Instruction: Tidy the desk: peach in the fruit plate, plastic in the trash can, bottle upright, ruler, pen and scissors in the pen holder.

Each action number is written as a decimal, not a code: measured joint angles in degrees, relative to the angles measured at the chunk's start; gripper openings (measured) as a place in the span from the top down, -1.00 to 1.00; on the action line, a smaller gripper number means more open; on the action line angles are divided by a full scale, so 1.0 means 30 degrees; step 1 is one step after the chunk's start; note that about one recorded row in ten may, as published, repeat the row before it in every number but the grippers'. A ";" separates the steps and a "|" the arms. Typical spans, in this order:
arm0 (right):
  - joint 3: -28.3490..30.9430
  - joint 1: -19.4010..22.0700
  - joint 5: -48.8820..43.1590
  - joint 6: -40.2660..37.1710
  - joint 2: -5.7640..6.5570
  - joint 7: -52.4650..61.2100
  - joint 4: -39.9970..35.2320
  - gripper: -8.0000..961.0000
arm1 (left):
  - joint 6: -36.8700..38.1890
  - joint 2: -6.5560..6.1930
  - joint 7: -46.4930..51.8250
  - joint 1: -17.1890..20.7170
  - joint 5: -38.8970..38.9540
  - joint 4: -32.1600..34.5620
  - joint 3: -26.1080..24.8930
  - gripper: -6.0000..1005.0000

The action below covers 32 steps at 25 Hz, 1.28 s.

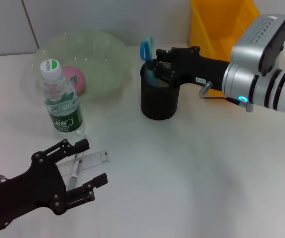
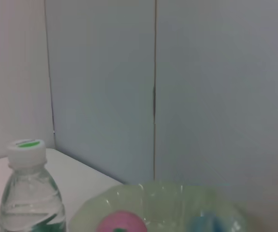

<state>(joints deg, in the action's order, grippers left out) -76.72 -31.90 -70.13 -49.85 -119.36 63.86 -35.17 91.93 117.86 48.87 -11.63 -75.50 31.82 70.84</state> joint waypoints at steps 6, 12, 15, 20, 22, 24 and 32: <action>0.0284 0.0448 0.0126 -0.1216 0.0089 0.0342 -0.0383 0.20 | 0.0072 -0.0032 0.0000 0.0032 0.0000 0.0000 0.0000 -0.46; 0.0456 0.2103 0.0039 -0.2498 0.0158 0.2284 -0.3075 -0.23 | 0.0505 -0.0204 0.0095 0.0093 -0.0001 0.0002 -0.0010 -0.46; 0.0938 0.3571 -0.0183 -0.4253 0.0389 0.3504 -0.5257 -0.49 | 0.1010 -0.0385 0.0963 0.0310 0.0003 0.0440 -0.0149 -0.46; 0.5529 0.4347 -0.4583 -1.0743 0.1160 0.5830 -0.6935 -0.74 | 0.0462 -0.0380 0.3763 0.1229 -0.0607 0.2654 -0.0309 -0.45; 0.6329 0.4241 -0.5567 -1.1998 0.1309 0.5902 -0.6854 -0.74 | 0.0276 -0.0312 0.4090 0.1463 -0.0834 0.3202 -0.0324 -0.45; 0.7488 0.4034 -0.7333 -1.4004 0.1548 0.5969 -0.6693 -0.74 | -0.0115 -0.0137 0.4646 0.1931 -0.1411 0.4338 -0.0359 -0.45; 0.9252 0.3510 -1.1852 -1.8342 0.1967 0.6242 -0.7204 -0.74 | -0.1080 0.0047 0.6634 0.1893 -0.5100 0.8146 -0.0973 -0.45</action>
<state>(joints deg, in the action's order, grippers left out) -48.96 -21.37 -105.68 -104.88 -113.46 82.58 -56.78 88.69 118.00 68.77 -5.95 -90.80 56.26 67.92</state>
